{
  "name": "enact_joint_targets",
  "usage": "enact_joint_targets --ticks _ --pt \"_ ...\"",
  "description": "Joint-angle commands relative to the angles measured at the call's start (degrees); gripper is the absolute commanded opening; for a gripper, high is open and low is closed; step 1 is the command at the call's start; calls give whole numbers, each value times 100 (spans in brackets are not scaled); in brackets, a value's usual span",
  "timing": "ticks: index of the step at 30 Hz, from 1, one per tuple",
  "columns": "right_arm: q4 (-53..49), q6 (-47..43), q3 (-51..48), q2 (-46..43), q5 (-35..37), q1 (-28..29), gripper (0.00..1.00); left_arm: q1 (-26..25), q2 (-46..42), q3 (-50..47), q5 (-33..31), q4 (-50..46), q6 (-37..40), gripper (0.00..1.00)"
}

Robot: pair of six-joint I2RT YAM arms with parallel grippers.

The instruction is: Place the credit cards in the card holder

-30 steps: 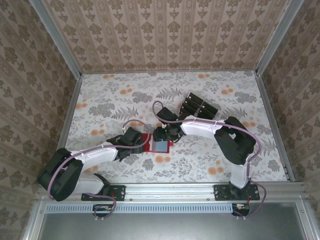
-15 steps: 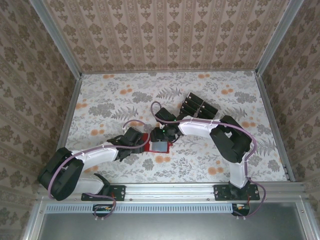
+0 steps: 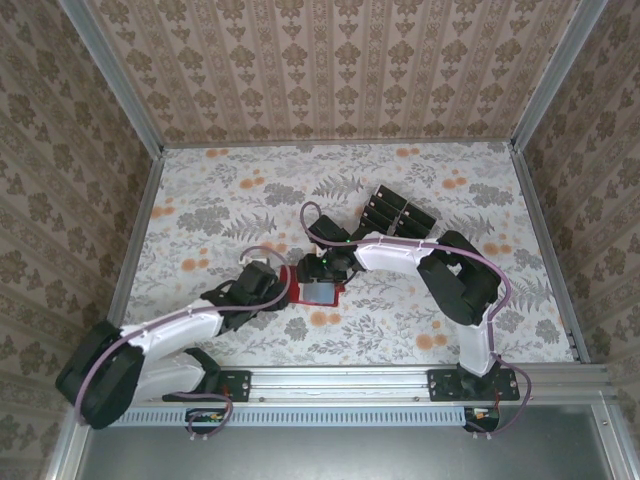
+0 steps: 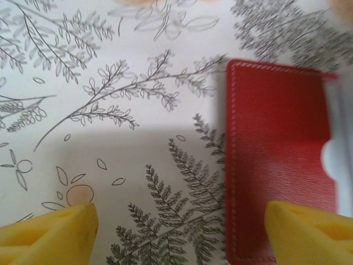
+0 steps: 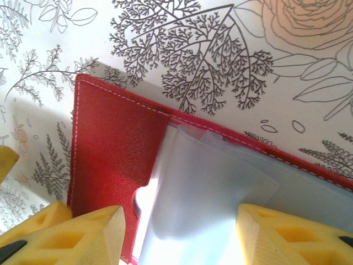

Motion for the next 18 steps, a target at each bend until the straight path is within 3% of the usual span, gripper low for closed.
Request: enact_joint_targets --ticks 1,9,18 --pt "104 174 -4 63 -149 65 57 -25 -539 -83 193 -58 -7 82" --pt "117 250 102 109 -176 102 58 -49 -1186 -371 726 270 156 82" --pt "116 297 147 170 -154 111 58 -279 -1172 -468 917 651 296 82"
